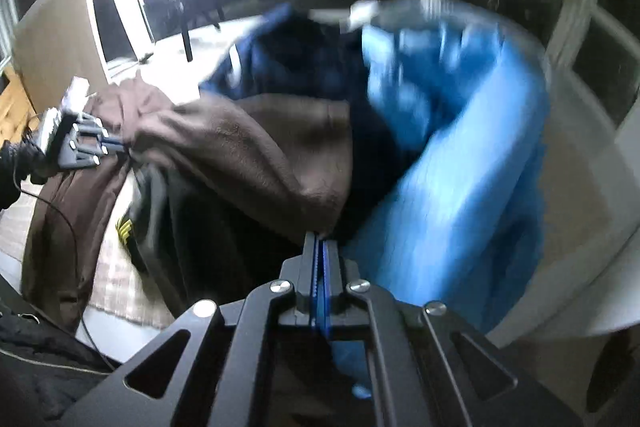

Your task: Fold clothes

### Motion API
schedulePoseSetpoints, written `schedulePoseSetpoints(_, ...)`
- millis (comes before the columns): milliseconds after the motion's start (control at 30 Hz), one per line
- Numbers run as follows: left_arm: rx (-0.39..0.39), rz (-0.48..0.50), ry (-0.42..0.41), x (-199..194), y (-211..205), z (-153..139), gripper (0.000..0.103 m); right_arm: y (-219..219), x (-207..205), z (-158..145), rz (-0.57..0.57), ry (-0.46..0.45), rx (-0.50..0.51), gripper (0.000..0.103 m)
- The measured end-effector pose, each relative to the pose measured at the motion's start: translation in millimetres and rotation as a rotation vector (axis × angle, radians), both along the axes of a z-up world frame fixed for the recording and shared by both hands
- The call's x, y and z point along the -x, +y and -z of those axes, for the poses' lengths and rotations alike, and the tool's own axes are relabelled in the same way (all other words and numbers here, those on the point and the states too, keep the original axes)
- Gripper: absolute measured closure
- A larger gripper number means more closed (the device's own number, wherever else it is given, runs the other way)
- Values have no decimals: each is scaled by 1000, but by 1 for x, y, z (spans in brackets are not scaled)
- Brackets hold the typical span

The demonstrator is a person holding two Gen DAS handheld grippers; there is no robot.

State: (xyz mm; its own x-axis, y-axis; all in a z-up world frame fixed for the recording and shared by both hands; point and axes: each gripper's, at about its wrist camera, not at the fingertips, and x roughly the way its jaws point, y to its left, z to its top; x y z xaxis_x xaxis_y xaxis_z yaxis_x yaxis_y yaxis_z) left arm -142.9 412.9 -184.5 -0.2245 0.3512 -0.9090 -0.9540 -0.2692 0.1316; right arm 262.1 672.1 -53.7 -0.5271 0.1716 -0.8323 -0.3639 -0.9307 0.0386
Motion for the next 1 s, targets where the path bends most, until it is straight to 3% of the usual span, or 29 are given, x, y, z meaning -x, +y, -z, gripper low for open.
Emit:
schedulePoseSetpoints(200,-32,92,25,-11,21,-26,87,16,-8,-17,21,87,79,101)
schedulePoseSetpoints(400,-2,211,43,-39,50,-9,82,26,-5,-37,10,140,135,101)
schedulePoseSetpoints(433,1,210,31,-39,54,-5,86,25,-3,-39,3,138,130,101)
schedulePoseSetpoints(467,1,211,20,-39,56,-2,99,24,-2,-41,-5,139,129,101)
schedulePoseSetpoints(500,0,212,10,-40,58,1,101,24,0,-43,-10,141,134,101)
schedulePoseSetpoints(767,-33,190,-15,-45,43,-17,101,31,-5,-62,-16,174,171,101)
schedulePoseSetpoints(833,-33,189,-18,-48,40,-19,101,31,-6,-53,-12,157,196,101)
schedulePoseSetpoints(1000,-33,188,-24,-58,32,-23,98,32,6,-10,-15,-14,296,100)
